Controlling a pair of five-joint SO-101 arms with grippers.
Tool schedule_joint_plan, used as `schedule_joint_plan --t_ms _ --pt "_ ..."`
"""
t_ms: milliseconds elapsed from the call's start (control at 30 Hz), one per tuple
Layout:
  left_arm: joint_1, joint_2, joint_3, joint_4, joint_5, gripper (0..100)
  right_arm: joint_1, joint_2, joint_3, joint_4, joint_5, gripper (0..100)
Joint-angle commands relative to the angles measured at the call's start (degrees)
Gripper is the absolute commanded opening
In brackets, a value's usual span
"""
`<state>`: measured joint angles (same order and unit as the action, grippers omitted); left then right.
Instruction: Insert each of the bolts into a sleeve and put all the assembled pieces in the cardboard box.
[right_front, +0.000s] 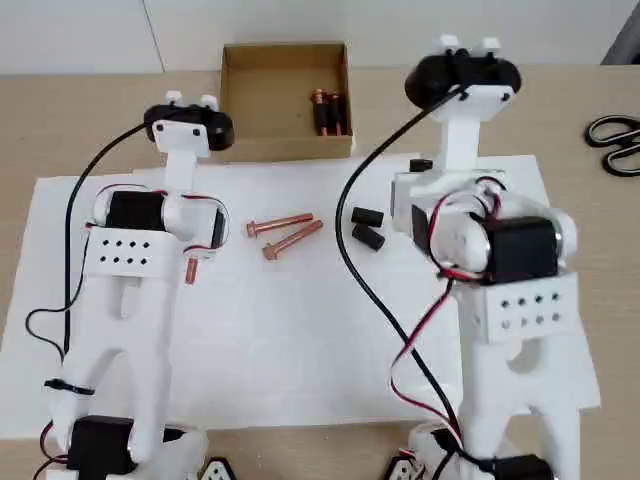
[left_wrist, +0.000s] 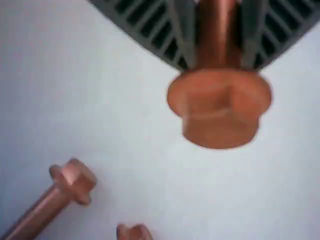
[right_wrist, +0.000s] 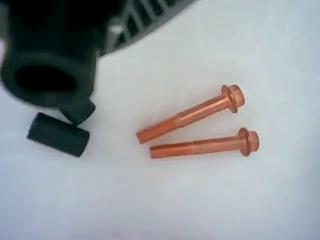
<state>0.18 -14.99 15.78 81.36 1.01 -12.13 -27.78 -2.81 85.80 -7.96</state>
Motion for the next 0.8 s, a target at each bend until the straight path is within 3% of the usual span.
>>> schedule_joint_plan --t_ms 0,67,300,667,767 --pt "-0.2 -3.2 -3.1 0.0 0.4 1 -0.9 -5.4 1.1 0.4 -0.4 0.2" --pt "-0.9 -3.4 -3.1 -1.8 1.1 1 -1.9 -7.4 3.2 0.0 -0.4 0.2" --pt "-1.0 -5.3 -2.9 -8.8 18.0 1 -4.1 -12.7 13.7 0.0 -0.4 0.2" --pt "2.3 -5.6 -2.9 -12.6 19.1 1 -3.9 -21.9 23.9 -4.4 -0.7 0.2" --pt "3.7 -5.6 -2.9 -12.7 19.1 1 -3.9 -26.2 29.1 -10.1 -0.7 0.2"
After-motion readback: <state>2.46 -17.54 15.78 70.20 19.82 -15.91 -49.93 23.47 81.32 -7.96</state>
